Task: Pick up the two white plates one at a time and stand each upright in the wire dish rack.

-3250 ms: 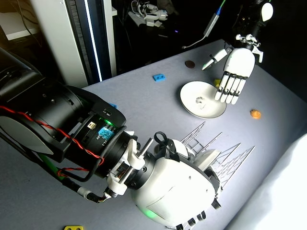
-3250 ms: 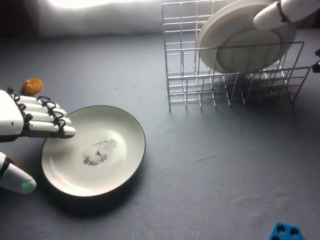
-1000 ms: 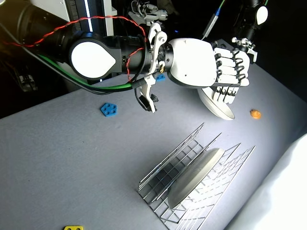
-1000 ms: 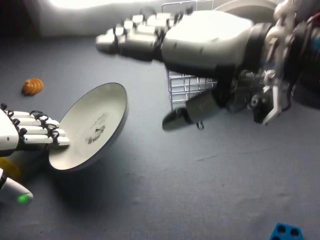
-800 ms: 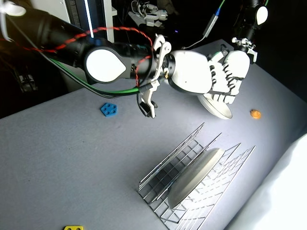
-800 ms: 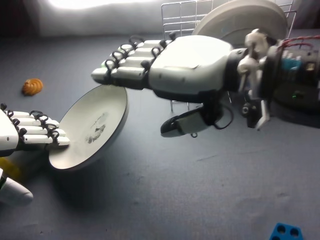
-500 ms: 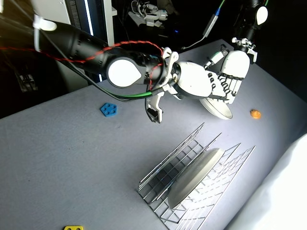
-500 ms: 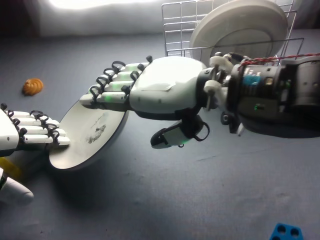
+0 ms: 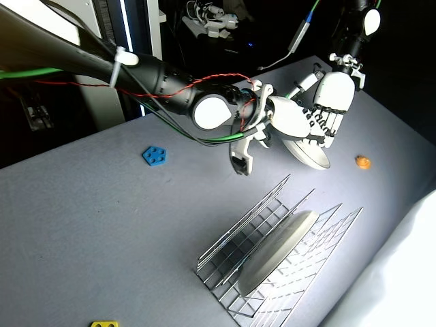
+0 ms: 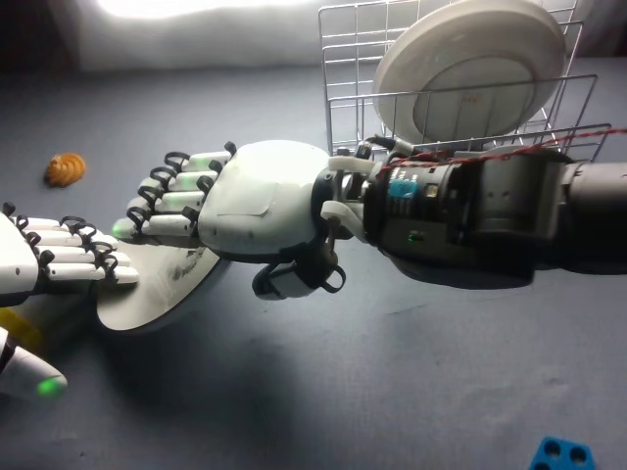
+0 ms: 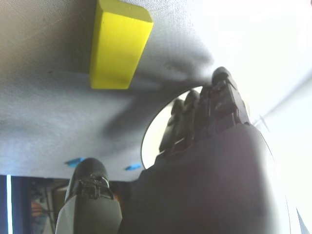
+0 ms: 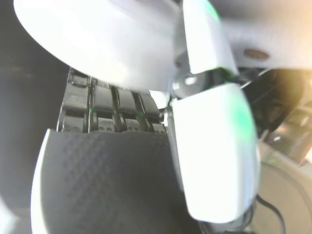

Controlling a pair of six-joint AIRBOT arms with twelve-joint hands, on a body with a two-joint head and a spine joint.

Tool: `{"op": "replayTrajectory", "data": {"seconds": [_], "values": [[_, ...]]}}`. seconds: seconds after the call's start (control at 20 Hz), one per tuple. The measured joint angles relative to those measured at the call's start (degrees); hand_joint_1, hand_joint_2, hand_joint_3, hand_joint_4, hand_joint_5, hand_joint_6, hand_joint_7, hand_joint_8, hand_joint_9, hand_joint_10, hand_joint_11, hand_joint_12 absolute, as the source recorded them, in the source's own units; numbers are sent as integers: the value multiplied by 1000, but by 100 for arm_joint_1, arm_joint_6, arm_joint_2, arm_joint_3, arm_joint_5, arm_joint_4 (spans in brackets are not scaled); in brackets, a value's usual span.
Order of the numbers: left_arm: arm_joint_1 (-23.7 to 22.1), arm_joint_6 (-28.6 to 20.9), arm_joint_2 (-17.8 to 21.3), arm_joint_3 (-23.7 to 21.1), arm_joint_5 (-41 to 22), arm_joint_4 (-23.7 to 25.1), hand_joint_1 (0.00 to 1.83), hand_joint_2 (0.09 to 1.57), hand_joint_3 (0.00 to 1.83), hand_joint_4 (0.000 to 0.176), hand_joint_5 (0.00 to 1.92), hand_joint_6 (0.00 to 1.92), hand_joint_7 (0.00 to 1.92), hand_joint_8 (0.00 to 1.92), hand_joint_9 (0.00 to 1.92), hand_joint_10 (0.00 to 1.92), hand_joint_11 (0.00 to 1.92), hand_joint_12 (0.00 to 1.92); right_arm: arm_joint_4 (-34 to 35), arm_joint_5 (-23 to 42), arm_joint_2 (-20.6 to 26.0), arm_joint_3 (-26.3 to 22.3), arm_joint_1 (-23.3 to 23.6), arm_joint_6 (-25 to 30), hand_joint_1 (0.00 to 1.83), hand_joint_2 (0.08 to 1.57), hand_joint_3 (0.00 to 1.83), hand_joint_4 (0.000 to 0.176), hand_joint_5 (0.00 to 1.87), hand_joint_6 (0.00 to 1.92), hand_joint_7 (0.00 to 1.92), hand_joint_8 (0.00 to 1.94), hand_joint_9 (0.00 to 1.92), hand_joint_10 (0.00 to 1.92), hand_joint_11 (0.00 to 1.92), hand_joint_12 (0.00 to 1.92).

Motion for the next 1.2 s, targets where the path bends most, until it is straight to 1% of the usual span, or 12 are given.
{"op": "replayTrajectory", "data": {"seconds": [0.05,0.1,0.2,0.35,0.45,0.55,0.6,0.65,0.75,0.85,0.9,1.2], "values": [[0,0,0,0,-4,-2,0,1075,9,0,0,0,0,0,0,0,0,0,4,-20,-103,140,-35,-4,1324,1071,0,0,0,0,0,0,0,0,0,353],[0,0,-4,0,-4,-2,0,1077,9,0,0,0,0,0,0,0,0,0,13,4,-142,199,-50,-7,1317,1087,4,0,0,0,0,0,0,0,0,273],[0,0,-4,0,-7,-7,0,1072,7,0,0,0,0,0,0,0,0,0,13,50,-179,256,-79,-7,1336,1074,0,0,0,0,0,0,0,0,0,318],[-31,0,-7,0,11,17,0,1078,9,0,0,0,0,0,0,0,0,0,55,173,-223,256,-81,-7,1367,1065,0,0,0,0,0,0,0,0,0,488],[-31,0,-7,0,4,13,0,1072,6,0,0,0,0,0,0,0,0,0,76,210,-234,256,-81,-7,1371,1064,0,0,0,0,0,0,0,0,0,517],[-35,0,-7,0,7,15,0,1074,6,0,0,0,0,0,0,0,0,0,76,229,-234,256,-81,-7,1468,1063,0,0,0,0,0,0,0,0,0,467],[-35,0,-7,0,7,15,0,1076,7,0,0,0,0,0,0,0,0,0,76,243,-234,256,-81,-7,1521,1060,0,0,25,6,22,4,42,13,0,578],[-35,2,-7,0,7,15,0,1074,6,0,0,0,0,0,0,0,0,0,76,267,-234,256,-81,-7,1538,1083,6,0,63,14,80,15,123,38,0,742],[-35,0,-7,0,4,15,0,1070,4,0,0,0,0,0,0,0,0,0,90,308,-234,256,-81,-7,1427,1083,2,0,150,15,229,15,271,51,0,1065],[-35,0,-7,0,7,15,0,1081,8,0,0,0,0,0,0,0,0,0,90,319,-234,256,-81,-7,1349,1082,0,0,359,42,395,22,369,50,0,1166],[-35,0,-7,0,7,15,0,1077,6,0,0,0,0,0,0,0,0,0,92,319,-234,256,-81,-7,1372,1073,0,0,431,36,488,20,462,60,15,1284],[-35,0,-7,0,7,15,0,1074,4,0,0,0,0,0,0,0,0,0,92,407,-232,256,-83,-7,1375,1086,0,0,866,54,903,34,874,92,447,1162]]}}
